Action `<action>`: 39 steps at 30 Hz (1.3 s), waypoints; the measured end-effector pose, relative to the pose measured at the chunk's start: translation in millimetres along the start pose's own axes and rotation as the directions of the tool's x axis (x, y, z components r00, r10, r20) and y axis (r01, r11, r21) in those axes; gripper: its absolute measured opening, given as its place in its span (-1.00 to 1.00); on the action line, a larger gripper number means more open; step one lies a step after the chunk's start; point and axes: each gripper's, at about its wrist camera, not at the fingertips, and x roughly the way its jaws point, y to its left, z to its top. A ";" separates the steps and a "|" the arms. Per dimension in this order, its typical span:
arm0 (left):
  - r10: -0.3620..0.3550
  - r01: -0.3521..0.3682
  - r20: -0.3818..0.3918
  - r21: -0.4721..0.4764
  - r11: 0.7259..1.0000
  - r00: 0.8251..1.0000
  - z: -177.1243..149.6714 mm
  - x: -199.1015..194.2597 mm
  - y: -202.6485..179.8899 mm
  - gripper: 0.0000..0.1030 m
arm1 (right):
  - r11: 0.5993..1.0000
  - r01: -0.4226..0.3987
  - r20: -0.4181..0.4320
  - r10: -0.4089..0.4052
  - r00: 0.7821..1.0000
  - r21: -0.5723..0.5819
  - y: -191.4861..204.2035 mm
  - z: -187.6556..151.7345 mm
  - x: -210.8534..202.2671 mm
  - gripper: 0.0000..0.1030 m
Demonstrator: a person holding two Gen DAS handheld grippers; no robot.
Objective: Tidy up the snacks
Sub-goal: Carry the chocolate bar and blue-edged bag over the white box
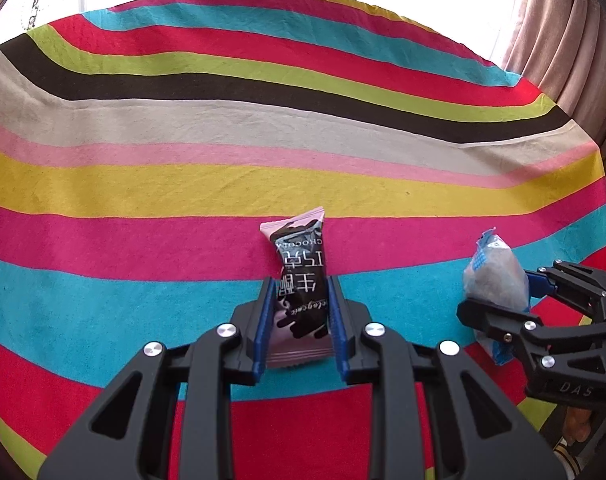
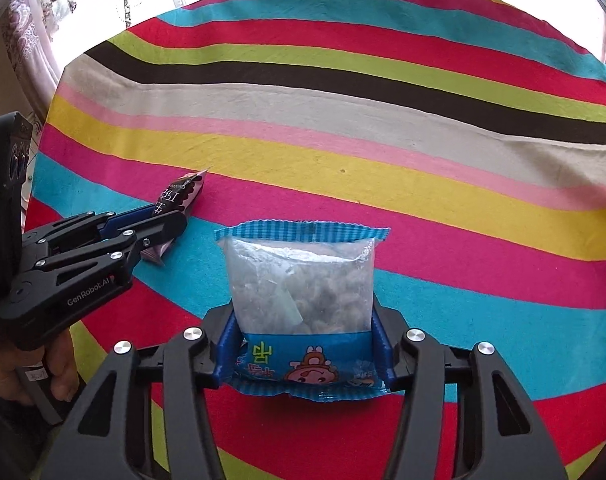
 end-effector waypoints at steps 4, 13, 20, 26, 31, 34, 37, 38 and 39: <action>0.011 -0.011 -0.014 -0.009 1.000 1.000 -3.8 -5.0 -2.1 -0.50 | 0.999 0.002 0.008 -0.003 1.000 0.035 -3.1 -14.9 -10.8 0.01; 0.035 -0.034 -0.036 0.003 0.999 0.999 -13.6 -25.0 -22.8 -0.50 | 0.996 0.021 0.022 -0.023 0.999 0.083 -2.8 -39.9 -32.8 0.02; 0.082 -0.081 -0.061 0.017 0.997 0.995 -28.2 -44.8 -45.9 -0.50 | 0.993 0.047 0.049 -0.052 0.997 0.108 -4.4 -53.6 -56.7 0.02; 0.090 -0.087 -0.059 0.048 0.995 0.994 -38.8 -63.8 -70.8 -0.50 | 0.990 0.051 0.076 -0.061 0.995 0.130 -6.7 -68.5 -78.4 0.02; 0.084 -0.079 -0.059 0.083 0.993 0.995 -47.2 -75.1 -92.1 -0.50 | 0.982 0.066 0.094 -0.084 0.992 0.177 -16.8 -83.2 -98.3 0.02; 0.080 -0.073 -0.057 0.109 0.991 0.995 -51.9 -81.7 -105.4 -0.50 | 0.975 0.074 0.100 -0.097 0.990 0.210 -26.0 -94.1 -109.9 0.02; 0.073 -0.065 -0.054 0.135 0.989 0.996 -56.5 -87.3 -119.8 -0.50 | 0.966 0.083 0.101 -0.110 0.989 0.246 -36.3 -107.1 -121.3 0.02; 0.071 -0.063 -0.053 0.143 0.988 0.996 -57.8 -88.7 -124.6 -0.50 | 0.962 0.085 0.101 -0.115 0.988 0.258 -39.7 -111.5 -124.9 0.02; 0.069 -0.060 -0.053 0.152 0.987 0.996 -58.2 -89.3 -129.0 -0.50 | 0.959 0.088 0.102 -0.120 0.988 0.271 -43.6 -116.2 -128.9 0.02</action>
